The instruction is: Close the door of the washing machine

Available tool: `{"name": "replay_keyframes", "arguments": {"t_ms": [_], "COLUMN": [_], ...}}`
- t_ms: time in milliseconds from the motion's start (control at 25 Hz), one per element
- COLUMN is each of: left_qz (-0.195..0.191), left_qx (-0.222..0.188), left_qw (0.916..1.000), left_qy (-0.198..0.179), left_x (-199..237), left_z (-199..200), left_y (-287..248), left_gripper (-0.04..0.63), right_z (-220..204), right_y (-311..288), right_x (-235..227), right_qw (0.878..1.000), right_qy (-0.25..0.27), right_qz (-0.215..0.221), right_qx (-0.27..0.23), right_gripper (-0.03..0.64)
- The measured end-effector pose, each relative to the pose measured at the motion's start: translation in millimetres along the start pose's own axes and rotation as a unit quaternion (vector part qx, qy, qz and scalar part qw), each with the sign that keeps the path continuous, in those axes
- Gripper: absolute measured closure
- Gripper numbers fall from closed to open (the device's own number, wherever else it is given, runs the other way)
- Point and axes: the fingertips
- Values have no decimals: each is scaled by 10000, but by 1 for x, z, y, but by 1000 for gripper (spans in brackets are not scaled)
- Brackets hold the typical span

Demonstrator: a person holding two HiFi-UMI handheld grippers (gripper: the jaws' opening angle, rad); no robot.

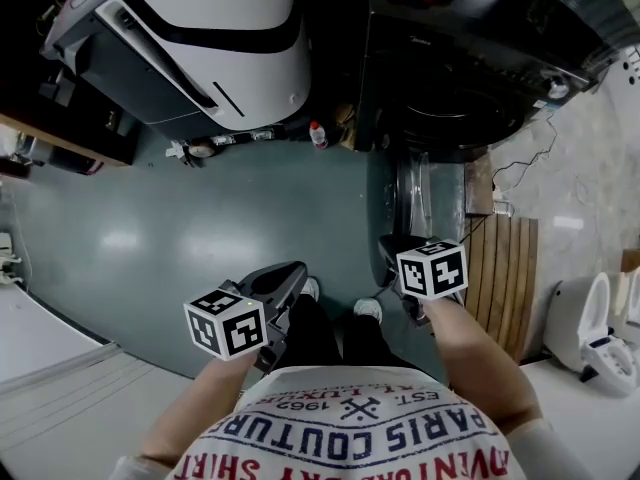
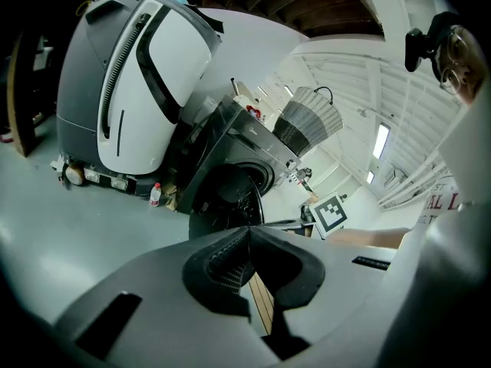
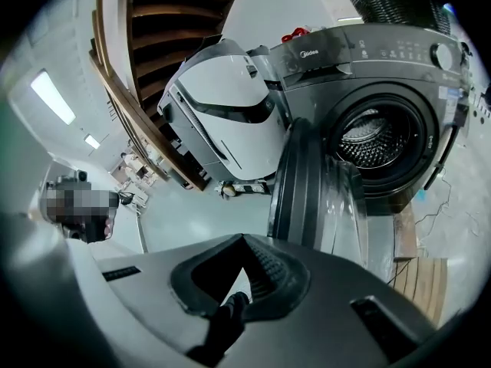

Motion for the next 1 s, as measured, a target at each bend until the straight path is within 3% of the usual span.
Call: {"name": "replay_keyframes", "arguments": {"t_ms": [720,1000], "left_qz": [14,-148], "left_qx": [-105,-4], "left_qw": [9992,9985], "left_qy": [-378,-535], "left_x": [-70,-80], "left_z": [31,38], "left_y": [-58,-74], "left_gripper": [568,568], "right_z": [8,14], "right_y": [59,76], "right_x": [-96,-130], "right_qw": [9994,9968], "right_qy": [-39,-404], "right_qz": [-198,-408], "right_qx": [-291,-561], "right_gripper": [595,595]}}
Point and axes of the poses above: the fingertips, and each gripper's own axes: y backward along the fingers, x to its left, z out of its top, and after that the axes turned 11 degrees about -y, right-handed
